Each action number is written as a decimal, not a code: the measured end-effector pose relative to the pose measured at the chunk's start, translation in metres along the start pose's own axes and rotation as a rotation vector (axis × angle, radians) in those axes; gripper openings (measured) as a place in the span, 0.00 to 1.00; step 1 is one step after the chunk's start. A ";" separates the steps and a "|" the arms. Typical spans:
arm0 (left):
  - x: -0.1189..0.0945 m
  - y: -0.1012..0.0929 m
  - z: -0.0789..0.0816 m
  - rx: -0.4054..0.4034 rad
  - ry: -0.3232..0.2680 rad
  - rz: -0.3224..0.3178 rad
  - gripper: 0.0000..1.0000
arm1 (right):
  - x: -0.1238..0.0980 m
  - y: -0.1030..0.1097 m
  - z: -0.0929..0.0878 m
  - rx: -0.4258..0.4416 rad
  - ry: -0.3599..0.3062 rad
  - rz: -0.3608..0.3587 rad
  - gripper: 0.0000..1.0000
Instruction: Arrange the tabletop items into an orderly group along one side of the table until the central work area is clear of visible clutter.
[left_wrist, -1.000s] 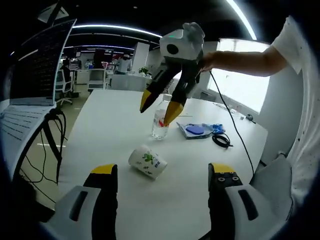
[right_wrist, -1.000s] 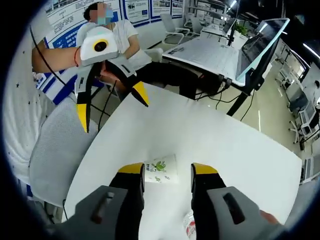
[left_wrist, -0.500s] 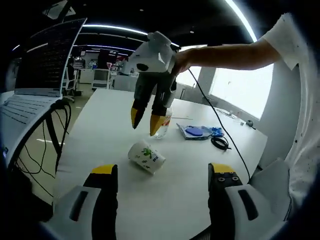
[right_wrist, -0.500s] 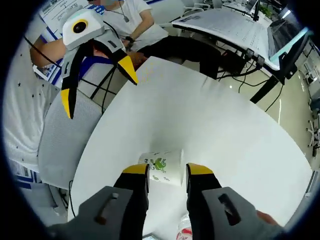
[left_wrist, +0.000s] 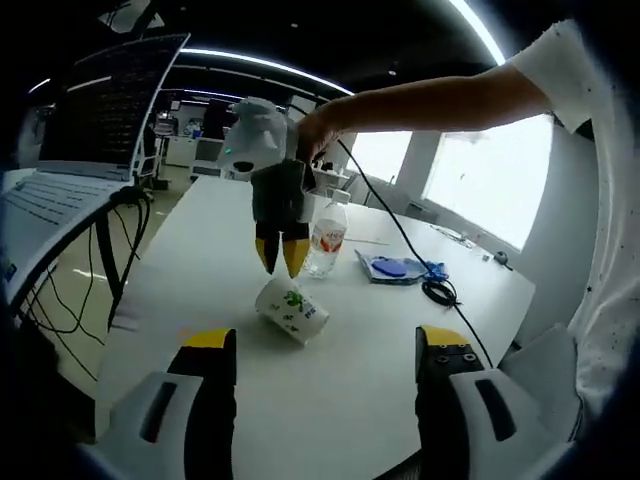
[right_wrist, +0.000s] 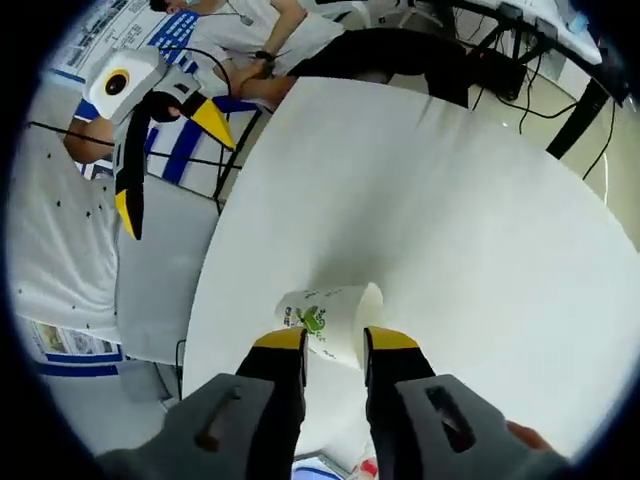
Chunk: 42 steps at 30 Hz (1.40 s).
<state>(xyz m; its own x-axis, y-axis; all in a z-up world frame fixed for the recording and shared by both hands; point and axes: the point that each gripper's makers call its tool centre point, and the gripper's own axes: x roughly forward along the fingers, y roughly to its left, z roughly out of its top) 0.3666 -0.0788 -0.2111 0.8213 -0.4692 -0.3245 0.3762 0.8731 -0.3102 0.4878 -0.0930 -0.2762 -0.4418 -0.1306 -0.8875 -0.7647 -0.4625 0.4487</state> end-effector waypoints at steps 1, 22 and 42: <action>0.000 -0.001 0.000 -0.005 -0.002 -0.001 0.74 | 0.001 0.000 -0.001 0.004 0.007 0.012 0.21; 0.001 -0.006 -0.010 -0.029 -0.008 0.007 0.73 | 0.016 0.000 -0.006 0.058 0.049 0.129 0.09; 0.007 -0.021 0.003 0.002 -0.015 -0.031 0.72 | 0.019 0.065 -0.003 -0.004 0.063 0.169 0.00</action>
<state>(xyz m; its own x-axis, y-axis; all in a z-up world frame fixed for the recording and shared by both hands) 0.3659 -0.1003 -0.2045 0.8155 -0.4944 -0.3008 0.4027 0.8581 -0.3185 0.4311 -0.1275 -0.2647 -0.5332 -0.2614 -0.8046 -0.6802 -0.4331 0.5914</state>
